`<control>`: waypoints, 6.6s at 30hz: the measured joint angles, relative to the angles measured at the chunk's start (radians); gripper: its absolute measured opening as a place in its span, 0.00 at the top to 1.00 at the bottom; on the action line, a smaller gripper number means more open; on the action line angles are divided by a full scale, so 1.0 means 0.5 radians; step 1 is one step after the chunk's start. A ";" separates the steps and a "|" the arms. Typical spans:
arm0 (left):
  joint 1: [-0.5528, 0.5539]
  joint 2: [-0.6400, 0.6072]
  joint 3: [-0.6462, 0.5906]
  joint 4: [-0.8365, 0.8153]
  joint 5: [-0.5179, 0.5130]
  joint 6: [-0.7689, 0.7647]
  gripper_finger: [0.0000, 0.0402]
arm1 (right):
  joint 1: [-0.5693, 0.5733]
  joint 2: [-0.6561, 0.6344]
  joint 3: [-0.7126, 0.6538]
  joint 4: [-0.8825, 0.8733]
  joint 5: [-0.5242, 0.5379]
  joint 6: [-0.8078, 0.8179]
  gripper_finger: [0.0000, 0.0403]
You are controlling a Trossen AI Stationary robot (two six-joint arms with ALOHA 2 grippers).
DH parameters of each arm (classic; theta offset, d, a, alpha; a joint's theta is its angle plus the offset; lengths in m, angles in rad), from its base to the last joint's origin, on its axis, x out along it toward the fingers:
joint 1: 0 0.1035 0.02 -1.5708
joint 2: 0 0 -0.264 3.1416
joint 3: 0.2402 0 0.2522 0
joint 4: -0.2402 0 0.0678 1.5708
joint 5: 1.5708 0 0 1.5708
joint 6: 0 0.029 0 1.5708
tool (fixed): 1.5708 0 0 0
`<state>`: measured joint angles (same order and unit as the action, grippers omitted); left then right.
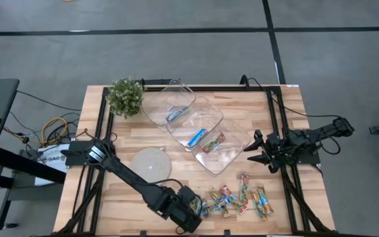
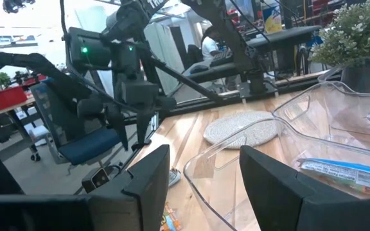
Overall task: Pick and place Granola Bars by type
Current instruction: Put the blue granola bar into the top transparent bin
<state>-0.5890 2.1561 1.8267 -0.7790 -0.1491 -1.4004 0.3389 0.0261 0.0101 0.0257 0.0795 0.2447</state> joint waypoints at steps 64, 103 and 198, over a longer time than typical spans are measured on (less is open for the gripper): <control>0.170 0.144 0.023 0.070 0.079 0.072 0.40 | 0.000 0.037 -0.001 0.008 -0.002 0.000 0.54; 0.164 0.238 0.024 0.178 0.147 0.147 0.78 | 0.000 0.040 -0.001 0.008 -0.002 0.000 0.54; 0.324 -0.484 0.024 -0.255 -0.903 1.472 0.85 | 0.000 0.040 -0.001 0.008 -0.002 0.000 0.54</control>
<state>-0.4268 1.9141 1.8385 -0.9066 -0.6006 -0.6647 0.3389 0.0459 0.0097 0.0296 0.0788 0.2447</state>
